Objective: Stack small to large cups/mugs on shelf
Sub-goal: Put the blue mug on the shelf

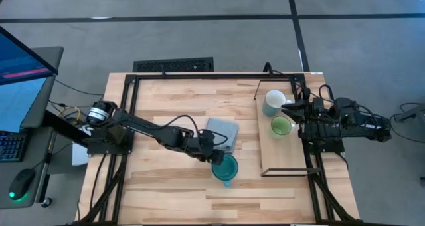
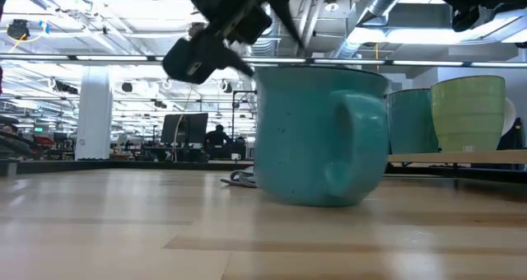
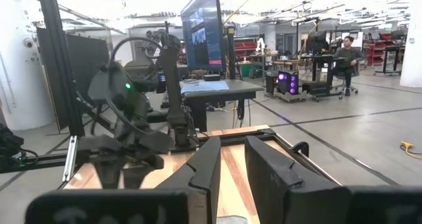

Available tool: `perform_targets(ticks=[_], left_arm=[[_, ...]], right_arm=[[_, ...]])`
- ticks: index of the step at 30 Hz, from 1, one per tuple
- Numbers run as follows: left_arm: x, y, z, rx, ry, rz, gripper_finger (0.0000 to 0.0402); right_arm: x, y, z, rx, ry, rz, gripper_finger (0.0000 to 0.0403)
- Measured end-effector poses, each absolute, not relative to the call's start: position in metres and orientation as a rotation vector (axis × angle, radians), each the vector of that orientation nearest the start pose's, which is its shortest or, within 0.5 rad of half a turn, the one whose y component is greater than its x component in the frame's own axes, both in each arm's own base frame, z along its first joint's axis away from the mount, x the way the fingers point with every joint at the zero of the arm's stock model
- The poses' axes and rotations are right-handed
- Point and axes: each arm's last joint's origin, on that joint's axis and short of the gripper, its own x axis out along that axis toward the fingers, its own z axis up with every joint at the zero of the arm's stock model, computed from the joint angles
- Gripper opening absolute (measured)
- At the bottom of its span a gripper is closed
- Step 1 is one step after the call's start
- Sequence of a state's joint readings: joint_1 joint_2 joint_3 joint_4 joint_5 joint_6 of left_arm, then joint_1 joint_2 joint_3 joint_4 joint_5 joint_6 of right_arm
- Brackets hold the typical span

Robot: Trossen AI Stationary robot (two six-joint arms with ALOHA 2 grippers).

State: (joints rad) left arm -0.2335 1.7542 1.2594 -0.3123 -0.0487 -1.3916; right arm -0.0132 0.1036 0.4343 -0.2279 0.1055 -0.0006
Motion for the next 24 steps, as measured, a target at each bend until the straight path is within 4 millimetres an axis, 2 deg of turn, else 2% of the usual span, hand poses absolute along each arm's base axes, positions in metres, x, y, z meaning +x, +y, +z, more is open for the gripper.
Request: perform_targets(ticks=[13, 20, 24], left_arm=[[0.362, -0.083, 0.223, -1.239, 0.899, 0.449, 0.0224], [0.361, -0.081, 0.225, -1.201, 0.895, 0.441, 0.0224], [0.347, -0.073, 0.223, -1.169, 1.002, 0.559, 0.0224]], right_arm=[[0.066, -0.004, 0.277, 0.004, -0.103, -0.119, 0.0093], [0.066, -0.004, 0.277, 0.004, -0.103, -0.119, 0.0093], [0.066, -0.004, 0.277, 0.004, -0.101, -0.119, 0.0093]])
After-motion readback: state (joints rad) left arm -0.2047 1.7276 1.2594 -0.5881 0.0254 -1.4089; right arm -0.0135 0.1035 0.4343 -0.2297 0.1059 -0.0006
